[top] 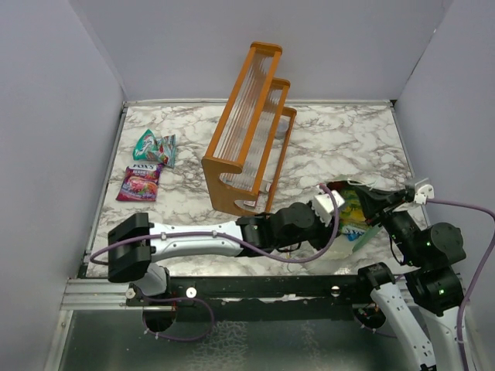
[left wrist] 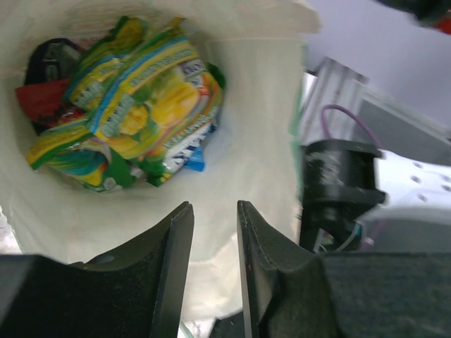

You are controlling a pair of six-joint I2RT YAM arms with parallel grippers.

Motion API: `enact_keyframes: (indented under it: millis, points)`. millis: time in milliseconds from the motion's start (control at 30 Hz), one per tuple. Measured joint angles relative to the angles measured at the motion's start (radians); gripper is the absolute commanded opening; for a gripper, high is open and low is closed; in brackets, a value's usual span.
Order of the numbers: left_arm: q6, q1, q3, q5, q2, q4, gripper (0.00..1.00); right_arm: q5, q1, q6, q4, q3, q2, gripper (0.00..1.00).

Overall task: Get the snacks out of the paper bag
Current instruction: Take out the snack from the paper bag.

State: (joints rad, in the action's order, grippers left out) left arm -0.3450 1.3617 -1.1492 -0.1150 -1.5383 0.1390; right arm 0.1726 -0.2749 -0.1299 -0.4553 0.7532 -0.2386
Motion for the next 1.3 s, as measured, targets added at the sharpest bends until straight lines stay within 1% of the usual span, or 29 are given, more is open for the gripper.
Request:
enact_keyframes:
  millis: [67, 133, 267, 433, 567, 800, 967, 1033, 1233, 1267, 1300]
  points:
    - [0.017, 0.000, -0.030, -0.060, -0.053, 0.006, 0.34, -0.006, 0.000, 0.000, -0.001, -0.004, 0.007, 0.02]
    - [0.032, -0.002, -0.050, -0.107, -0.095, 0.009, 0.36, -0.014, 0.000, -0.001, -0.002, -0.006, 0.014, 0.02]
    - [0.082, -0.010, -0.081, -0.175, -0.187, 0.046, 0.39, -0.027, 0.000, -0.001, -0.005, -0.009, 0.036, 0.02]
    - [0.166, -0.016, -0.125, -0.251, -0.296, 0.074, 0.60, -0.032, 0.000, -0.005, -0.006, -0.016, 0.066, 0.02]
    - [0.202, -0.026, -0.134, -0.298, -0.327, 0.095, 0.68, -0.034, 0.000, -0.005, -0.006, -0.018, 0.068, 0.02]
    - [0.195, -0.066, -0.138, -0.319, -0.333, 0.168, 0.77, -0.034, 0.000, -0.005, -0.006, -0.020, 0.067, 0.02]
    - [0.184, -0.084, -0.149, -0.317, -0.369, 0.265, 0.79, -0.034, 0.000, -0.005, -0.007, -0.020, 0.067, 0.02]
    - [0.181, -0.086, -0.148, -0.312, -0.391, 0.323, 0.77, -0.034, 0.000, -0.005, -0.007, -0.020, 0.067, 0.02]
    - [0.169, -0.091, -0.114, -0.258, -0.447, 0.502, 0.62, -0.034, 0.000, -0.005, -0.007, -0.020, 0.066, 0.02]
    - [0.164, -0.091, -0.100, -0.248, -0.451, 0.533, 0.57, -0.034, 0.000, -0.005, -0.007, -0.020, 0.066, 0.02]
    - [0.160, -0.093, -0.087, -0.241, -0.452, 0.555, 0.50, -0.034, 0.000, -0.005, -0.007, -0.020, 0.066, 0.02]
